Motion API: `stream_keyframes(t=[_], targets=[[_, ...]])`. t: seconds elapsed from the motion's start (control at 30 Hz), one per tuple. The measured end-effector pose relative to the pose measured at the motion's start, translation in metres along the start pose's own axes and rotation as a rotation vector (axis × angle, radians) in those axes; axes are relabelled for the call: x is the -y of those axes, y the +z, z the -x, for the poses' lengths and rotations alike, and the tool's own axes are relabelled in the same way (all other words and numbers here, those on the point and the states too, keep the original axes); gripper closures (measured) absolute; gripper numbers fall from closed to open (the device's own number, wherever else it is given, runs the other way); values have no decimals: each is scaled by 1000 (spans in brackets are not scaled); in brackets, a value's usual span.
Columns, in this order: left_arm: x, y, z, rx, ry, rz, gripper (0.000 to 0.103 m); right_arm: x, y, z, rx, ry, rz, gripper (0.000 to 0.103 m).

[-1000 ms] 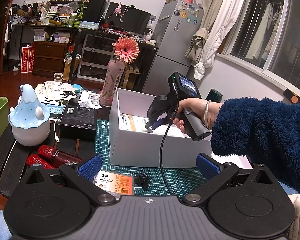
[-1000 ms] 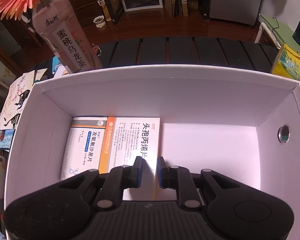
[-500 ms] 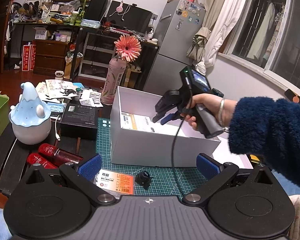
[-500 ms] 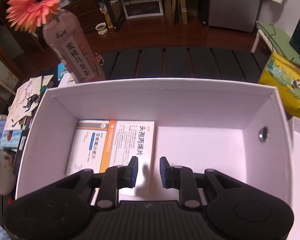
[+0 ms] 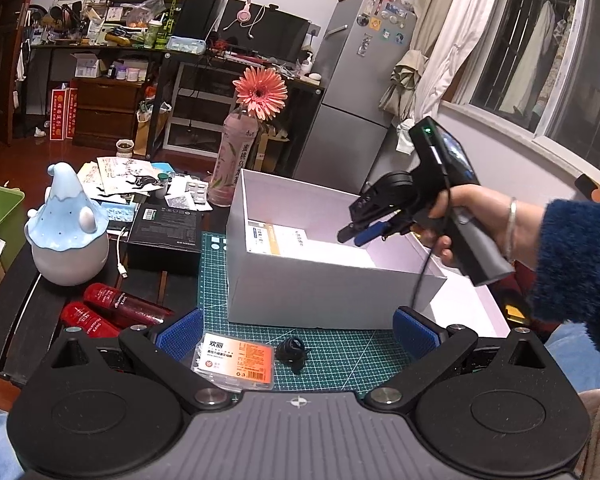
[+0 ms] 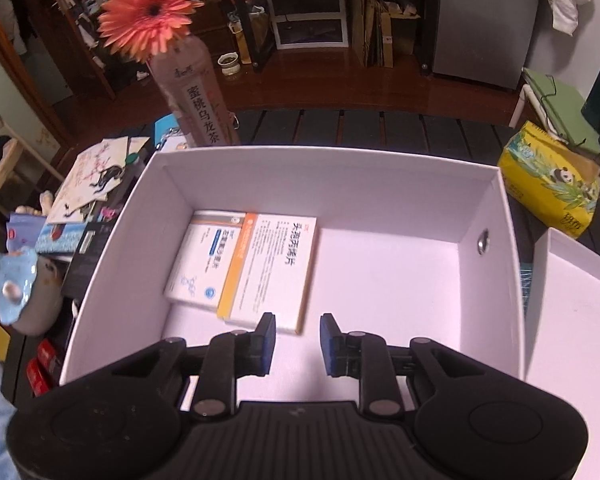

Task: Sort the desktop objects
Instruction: 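Raise the open right gripper out of the large white box and back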

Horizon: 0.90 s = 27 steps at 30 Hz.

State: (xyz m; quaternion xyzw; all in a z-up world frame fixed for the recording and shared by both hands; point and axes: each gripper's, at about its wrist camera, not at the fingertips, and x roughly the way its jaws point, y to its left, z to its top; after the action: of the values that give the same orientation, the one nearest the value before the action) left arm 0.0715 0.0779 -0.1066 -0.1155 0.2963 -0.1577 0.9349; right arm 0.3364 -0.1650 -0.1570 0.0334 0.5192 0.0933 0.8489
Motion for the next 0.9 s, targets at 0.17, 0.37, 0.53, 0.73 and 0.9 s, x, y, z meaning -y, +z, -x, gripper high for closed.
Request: stream_keyframes(t=[0.17, 0.37, 0.53, 0.73, 0.9], targets=[[1, 0, -2, -19, 8, -7, 1, 1, -11, 16, 13, 4, 2, 80], [4, -1, 0, -15, 20, -16, 1, 3, -25, 40, 51, 0, 22, 74], [7, -2, 2, -11, 33, -36, 1, 4, -39, 59, 89, -26, 37, 71], [9, -2, 7, 7, 38, -48, 1, 7, -56, 81, 135, -16, 39, 64], [12, -2, 6, 2, 39, -62, 1, 3, -75, 95, 169, -35, 88, 61]])
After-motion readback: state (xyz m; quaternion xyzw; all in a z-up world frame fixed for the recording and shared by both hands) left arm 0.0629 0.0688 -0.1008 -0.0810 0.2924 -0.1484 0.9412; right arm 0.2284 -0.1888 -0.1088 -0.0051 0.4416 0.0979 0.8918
